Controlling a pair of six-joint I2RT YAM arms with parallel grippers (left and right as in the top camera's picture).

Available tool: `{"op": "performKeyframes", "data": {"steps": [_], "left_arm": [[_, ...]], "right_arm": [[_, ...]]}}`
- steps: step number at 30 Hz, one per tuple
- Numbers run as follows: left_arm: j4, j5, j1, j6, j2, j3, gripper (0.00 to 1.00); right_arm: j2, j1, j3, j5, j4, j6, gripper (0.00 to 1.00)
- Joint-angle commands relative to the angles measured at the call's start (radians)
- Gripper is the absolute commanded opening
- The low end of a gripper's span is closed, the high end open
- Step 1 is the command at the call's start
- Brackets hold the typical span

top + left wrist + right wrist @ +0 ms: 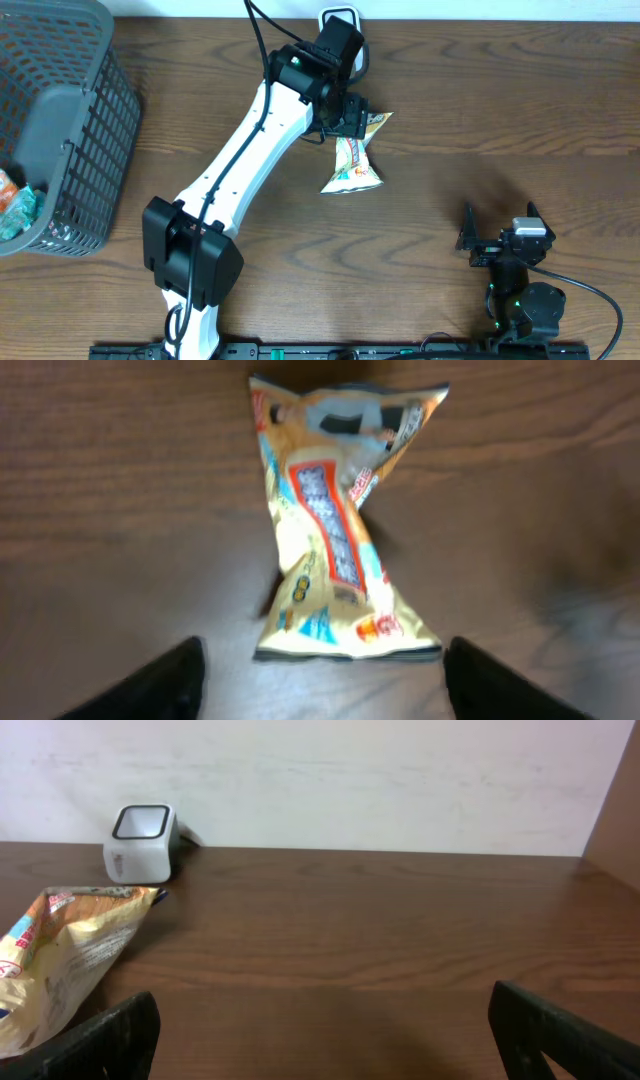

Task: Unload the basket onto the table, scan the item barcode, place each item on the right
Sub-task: 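Hold the bag under the scanner and lower it onto the table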

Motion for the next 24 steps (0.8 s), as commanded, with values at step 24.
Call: {"op": "performKeyframes", "data": {"steps": [24], "left_arm": [[0.789, -0.022, -0.117, -0.093, 0.008, -0.655, 0.28]], "right_arm": [[-0.005, -0.008, -0.002, 0.005, -0.005, -0.008, 0.99]]}}
